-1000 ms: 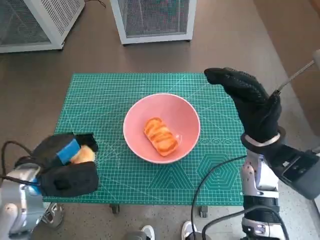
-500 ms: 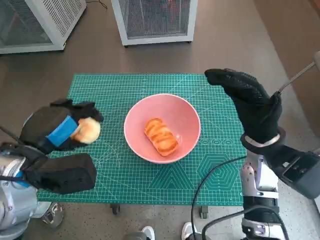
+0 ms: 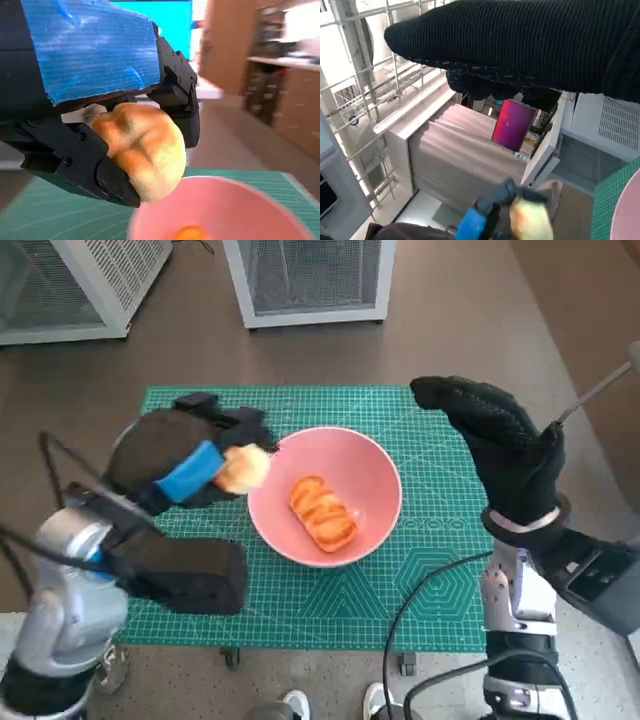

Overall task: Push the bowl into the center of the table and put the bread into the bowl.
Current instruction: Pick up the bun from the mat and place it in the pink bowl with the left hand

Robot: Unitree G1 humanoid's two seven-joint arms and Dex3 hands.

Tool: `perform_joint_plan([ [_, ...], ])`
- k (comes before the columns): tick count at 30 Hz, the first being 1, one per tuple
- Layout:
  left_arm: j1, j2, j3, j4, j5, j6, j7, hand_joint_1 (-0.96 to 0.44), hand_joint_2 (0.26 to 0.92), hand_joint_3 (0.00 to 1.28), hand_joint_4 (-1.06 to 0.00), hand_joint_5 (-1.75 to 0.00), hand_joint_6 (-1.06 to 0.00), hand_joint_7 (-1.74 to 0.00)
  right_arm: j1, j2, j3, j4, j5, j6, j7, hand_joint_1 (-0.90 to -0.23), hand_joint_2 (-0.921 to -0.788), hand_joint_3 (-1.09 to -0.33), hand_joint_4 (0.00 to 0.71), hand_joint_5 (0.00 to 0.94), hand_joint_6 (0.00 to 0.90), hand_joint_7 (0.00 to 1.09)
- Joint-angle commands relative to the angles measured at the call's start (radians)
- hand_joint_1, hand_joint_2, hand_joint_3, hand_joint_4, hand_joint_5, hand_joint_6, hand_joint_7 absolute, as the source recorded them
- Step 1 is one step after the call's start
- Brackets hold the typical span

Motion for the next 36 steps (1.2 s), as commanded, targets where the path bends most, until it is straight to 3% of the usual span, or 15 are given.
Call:
perform_joint_plan([
  [1, -0.077, -0.048, -0.059, 0.07, -0.006, -0.051, 0.0, 0.0, 0.904, 0.02, -0.8, -1.12, -0.7, -1.02, 0.01, -0.003, -0.006, 0.01, 0.004, 0.005, 0.008, -0.63, -0.921, -0.649, 0.218, 0.001, 0.278, 0.03],
  [11, -0.133, -0.128, -0.117, 0.237, -0.024, -0.16, 0.038, 0.0, 0.918, 0.02, -0.77, -1.14, -0.67, -1.06, 0.032, -0.006, -0.008, -0.016, 0.004, 0.004, 0.005, -0.629, -0.921, -0.651, 0.224, 0.003, 0.279, 0.03],
  [19, -0.132, -0.158, -0.128, 0.31, -0.035, -0.174, 0.028, 0.0, 0.92, 0.05, -0.73, -1.18, -0.63, -1.1, 0.053, -0.013, -0.012, -0.05, 0.003, 0.01, -0.001, -0.626, -0.921, -0.655, 0.224, 0.002, 0.278, 0.03],
  [23, -0.125, -0.172, -0.128, 0.323, -0.043, -0.149, 0.013, 0.0, 0.921, 0.12, -0.66, -1.26, -0.53, -1.2, 0.056, -0.019, -0.018, -0.055, 0.005, 0.017, -0.003, -0.625, -0.921, -0.658, 0.223, 0.002, 0.277, 0.03],
  [24, -0.123, -0.175, -0.128, 0.323, -0.045, -0.141, 0.008, 0.02, 0.897, 0.12, -0.59, -1.0, -0.49, -0.99, 0.056, -0.02, -0.019, -0.057, 0.005, 0.019, -0.004, -0.626, -0.921, -0.658, 0.223, 0.001, 0.277, 0.03],
  [25, -0.119, -0.177, -0.128, 0.32, -0.047, -0.128, 0.0, 0.03, 0.892, 0.11, -0.59, -0.87, -0.5, -0.88, 0.057, -0.021, -0.02, -0.058, 0.005, 0.021, -0.005, -0.627, -0.921, -0.658, 0.223, 0.001, 0.277, 0.03],
  [27, -0.113, -0.18, -0.128, 0.311, -0.046, -0.105, -0.015, 0.02, 0.883, 0.06, -0.52, -0.39, -0.48, -0.47, 0.057, -0.023, -0.023, -0.06, 0.003, 0.024, -0.008, -0.627, -0.921, -0.657, 0.222, 0.001, 0.276, 0.03],
  [31, -0.103, -0.183, -0.126, 0.286, -0.044, -0.065, -0.041, -0.05, 0.885, 0.02, -0.4, -0.08, -0.45, -0.17, 0.056, -0.024, -0.026, -0.063, -0.001, 0.029, -0.015, -0.627, -0.921, -0.654, 0.22, 0.0, 0.275, 0.03],
  [36, -0.095, -0.179, -0.121, 0.263, -0.047, -0.045, -0.054, -0.15, 0.887, 0.01, -0.32, -0.01, -0.42, -0.08, 0.054, -0.025, -0.026, -0.065, -0.005, 0.035, -0.021, -0.628, -0.921, -0.651, 0.22, 0.0, 0.274, 0.03],
])
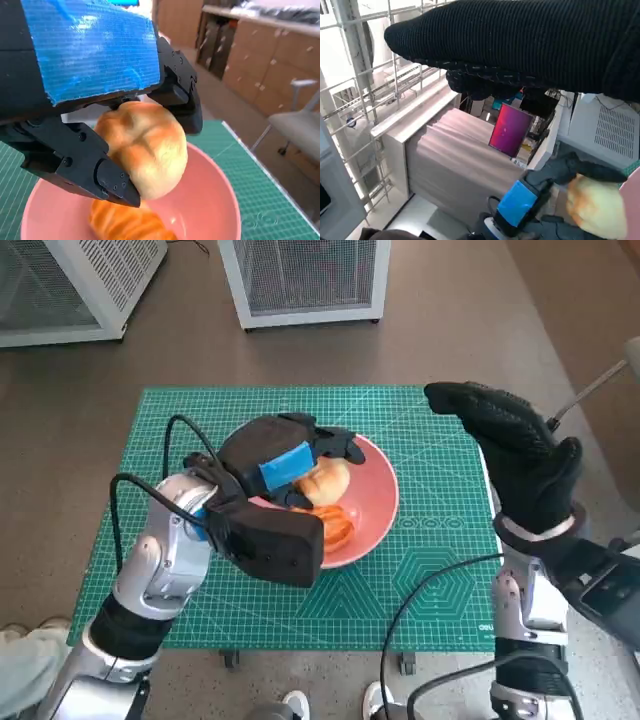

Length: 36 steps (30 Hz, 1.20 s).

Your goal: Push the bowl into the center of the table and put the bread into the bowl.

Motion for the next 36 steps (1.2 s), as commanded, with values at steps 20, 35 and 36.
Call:
perform_joint_plan([
  [20, 0.05, -0.084, 0.316, 0.081, -0.582, -0.287, 0.051, -0.24, 0.893, 0.01, -0.06, 0.0, -0.24, 0.0, -0.039, -0.022, -0.007, -0.002, -0.032, 0.058, -0.049, -0.635, -0.921, -0.649, 0.225, 0.002, 0.278, 0.03],
  [35, 0.058, -0.192, 0.473, 0.015, -0.898, -0.231, 0.159, -0.48, 0.921, 0.2, -0.15, -0.03, -0.27, -0.02, -0.148, -0.041, -0.02, 0.046, -0.004, 0.06, -0.022, -0.614, -0.921, -0.686, 0.233, 0.003, 0.289, 0.03],
  [36, 0.059, -0.195, 0.48, 0.014, -0.903, -0.233, 0.169, -0.49, 0.921, 0.21, -0.15, -0.04, -0.27, -0.03, -0.154, -0.043, -0.021, 0.051, -0.004, 0.056, -0.02, -0.612, -0.921, -0.688, 0.233, 0.003, 0.289, 0.03],
])
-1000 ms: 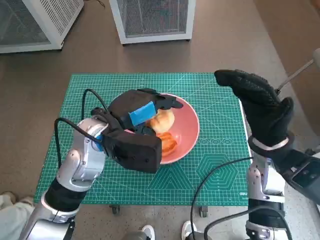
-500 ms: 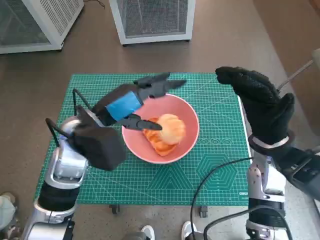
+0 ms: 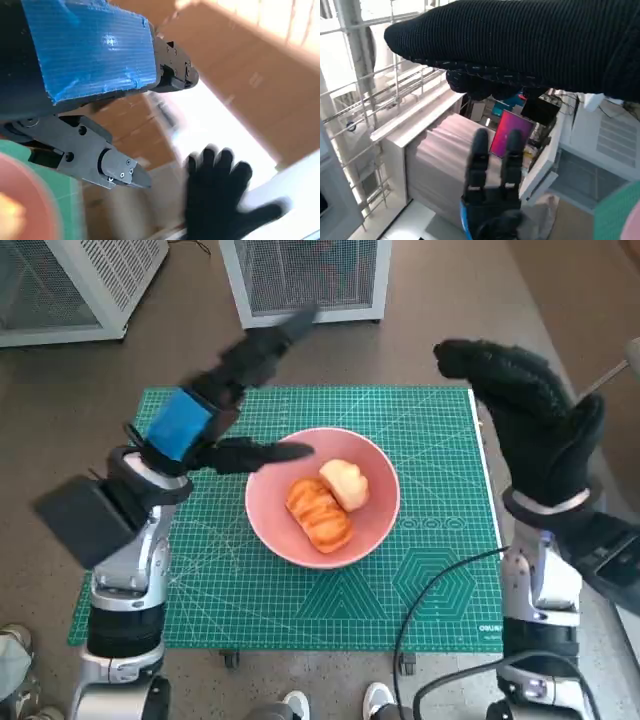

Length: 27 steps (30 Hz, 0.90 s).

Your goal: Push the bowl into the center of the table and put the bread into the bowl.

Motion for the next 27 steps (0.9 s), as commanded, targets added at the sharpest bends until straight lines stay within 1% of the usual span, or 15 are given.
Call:
perform_joint_plan([
  [1, 0.015, -0.021, 0.037, -0.033, -0.054, 0.019, 0.045, -0.52, 0.921, 0.22, -0.16, -0.04, -0.28, -0.03, -0.019, -0.01, -0.006, 0.027, 0.005, -0.003, 0.017, -0.606, -0.921, -0.691, 0.233, 0.003, 0.29, 0.03],
  [7, 0.02, -0.011, 0.055, -0.027, -0.016, -0.045, 0.09, -0.65, 0.921, 0.27, -0.21, -0.05, -0.32, -0.06, -0.054, -0.011, -0.01, 0.07, 0.0, -0.025, 0.025, -0.599, -0.921, -0.696, 0.229, 0.001, 0.296, 0.04],
  [12, 0.033, -0.003, 0.063, -0.031, -0.031, -0.062, 0.09, -0.69, 0.921, 0.28, -0.24, -0.05, -0.34, -0.07, -0.074, -0.011, -0.01, 0.098, -0.013, -0.045, 0.019, -0.599, -0.921, -0.693, 0.228, 0.001, 0.303, 0.04],
  [20, 0.046, -0.011, 0.065, -0.036, -0.043, -0.097, 0.091, -0.71, 0.921, 0.28, -0.25, -0.04, -0.34, -0.06, -0.098, -0.009, -0.01, 0.135, -0.032, -0.075, 0.013, -0.599, -0.921, -0.688, 0.231, 0.002, 0.308, 0.04],
  [27, 0.043, -0.024, 0.067, -0.02, -0.057, -0.122, 0.096, -0.7, 0.921, 0.29, -0.26, -0.03, -0.34, -0.06, -0.116, -0.006, -0.009, 0.161, -0.041, -0.088, 0.011, -0.6, -0.921, -0.685, 0.227, 0.0, 0.31, 0.04],
])
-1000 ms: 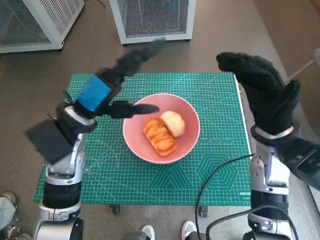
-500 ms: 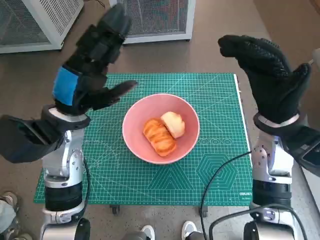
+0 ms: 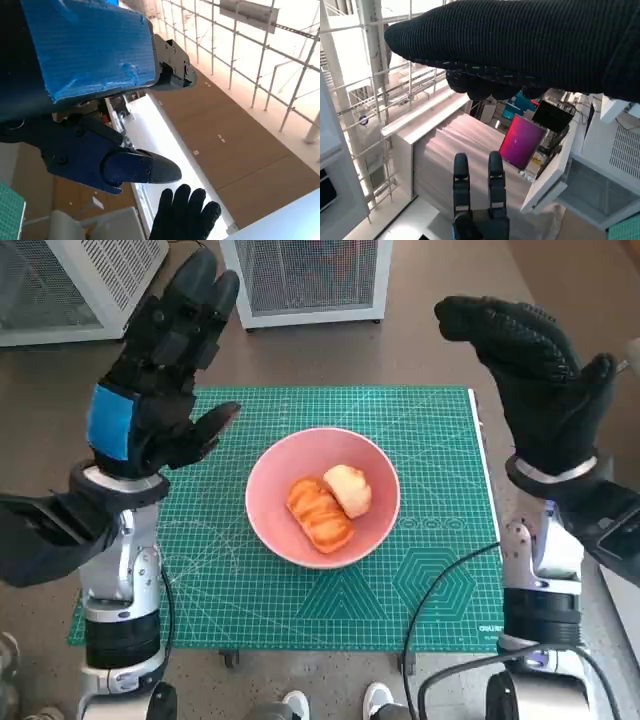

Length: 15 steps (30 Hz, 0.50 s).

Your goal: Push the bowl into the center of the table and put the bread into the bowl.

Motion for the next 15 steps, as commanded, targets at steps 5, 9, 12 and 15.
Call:
perform_joint_plan([
  [5, 0.005, -0.02, 0.001, 0.002, -0.01, -0.039, 0.019, -0.69, 0.921, 0.29, -0.26, -0.03, -0.34, -0.06, -0.018, 0.001, 0.001, 0.041, -0.01, -0.01, 0.0, -0.598, -0.921, -0.684, 0.223, 0.0, 0.311, 0.03],
  [9, 0.006, -0.022, -0.001, 0.002, -0.008, -0.042, 0.025, -0.69, 0.921, 0.29, -0.27, -0.03, -0.35, -0.06, -0.023, 0.002, 0.002, 0.047, -0.007, -0.01, 0.002, -0.599, -0.921, -0.686, 0.223, 0.0, 0.312, 0.03],
  [12, 0.006, -0.022, -0.002, 0.002, -0.004, -0.046, 0.029, -0.68, 0.921, 0.29, -0.27, -0.03, -0.35, -0.06, -0.026, 0.002, 0.003, 0.049, -0.006, -0.009, 0.003, -0.603, -0.921, -0.686, 0.222, 0.0, 0.312, 0.03],
  [15, 0.006, -0.021, -0.003, -0.001, 0.0, -0.046, 0.035, -0.68, 0.921, 0.3, -0.27, -0.02, -0.35, -0.06, -0.029, 0.001, 0.003, 0.049, -0.008, -0.01, 0.001, -0.604, -0.921, -0.686, 0.222, 0.0, 0.313, 0.03],
])
